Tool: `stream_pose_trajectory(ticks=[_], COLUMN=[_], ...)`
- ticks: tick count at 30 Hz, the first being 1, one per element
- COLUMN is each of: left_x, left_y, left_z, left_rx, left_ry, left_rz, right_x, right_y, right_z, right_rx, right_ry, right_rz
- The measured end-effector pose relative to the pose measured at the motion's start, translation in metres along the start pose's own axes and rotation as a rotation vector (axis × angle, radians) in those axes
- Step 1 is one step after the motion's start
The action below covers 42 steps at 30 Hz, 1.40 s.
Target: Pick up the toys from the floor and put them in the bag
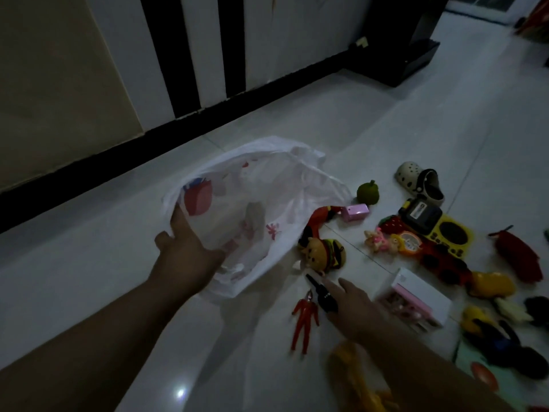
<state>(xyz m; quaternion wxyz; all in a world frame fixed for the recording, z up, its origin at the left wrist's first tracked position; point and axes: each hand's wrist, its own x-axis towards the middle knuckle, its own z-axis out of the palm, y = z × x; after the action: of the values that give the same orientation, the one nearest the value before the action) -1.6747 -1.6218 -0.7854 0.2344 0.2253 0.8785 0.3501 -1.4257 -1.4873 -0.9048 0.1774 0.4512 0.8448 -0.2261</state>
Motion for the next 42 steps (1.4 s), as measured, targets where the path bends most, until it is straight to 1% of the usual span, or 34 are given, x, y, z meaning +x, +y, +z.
stream_pose_trajectory(ticks=[3, 5, 10, 13, 16, 22, 25, 29, 33, 36, 38, 39, 41, 42], left_x=[0.013, 0.021, 0.024, 0.028, 0.029, 0.025, 0.024, 0.017, 0.015, 0.012, 0.011, 0.012, 0.011, 0.011], left_y=[-0.012, -0.016, -0.018, -0.017, -0.018, -0.026, -0.028, -0.027, -0.025, -0.025, -0.026, -0.027, -0.028, -0.028], left_z=[-0.002, -0.002, 0.004, 0.005, 0.003, 0.003, 0.005, 0.005, 0.0, -0.001, -0.003, -0.005, -0.008, -0.009], left_rx=[0.001, -0.034, -0.082, -0.115, -0.146, -0.111, -0.1, -0.103, -0.123, -0.13, -0.132, -0.136, -0.141, -0.14], left_ry=[0.024, 0.041, 0.015, 0.007, 0.006, -0.027, -0.054, -0.094, -0.094, -0.104, -0.1, -0.095, -0.089, -0.092], left_rz=[0.036, 0.029, 0.056, 0.063, 0.067, 0.086, 0.114, 0.132, 0.117, 0.111, 0.103, 0.1, 0.098, 0.1], right_x=[0.016, 0.021, 0.01, 0.002, 0.008, 0.022, 0.025, 0.021, 0.005, -0.01, -0.019, -0.025, -0.038, -0.046], right_y=[-0.014, -0.018, -0.019, -0.033, -0.05, -0.059, -0.062, -0.06, -0.059, -0.056, -0.057, -0.059, -0.068, -0.076], right_z=[0.018, 0.022, -0.002, -0.002, 0.013, 0.036, 0.038, 0.036, 0.047, 0.047, 0.039, 0.031, 0.004, -0.015], right_rx=[-0.027, -0.021, 0.119, 0.147, 0.156, 0.07, 0.073, 0.032, -0.056, -0.016, 0.08, 0.195, 0.538, 0.724], right_ry=[0.018, 0.052, 0.218, 0.269, 0.228, 0.084, 0.073, 0.004, 0.088, 0.059, 0.042, 0.049, 0.156, 0.236], right_rz=[-0.001, 0.023, 0.05, 0.009, 0.011, 0.167, 0.221, 0.176, 0.078, 0.042, 0.076, 0.135, 0.229, 0.228])
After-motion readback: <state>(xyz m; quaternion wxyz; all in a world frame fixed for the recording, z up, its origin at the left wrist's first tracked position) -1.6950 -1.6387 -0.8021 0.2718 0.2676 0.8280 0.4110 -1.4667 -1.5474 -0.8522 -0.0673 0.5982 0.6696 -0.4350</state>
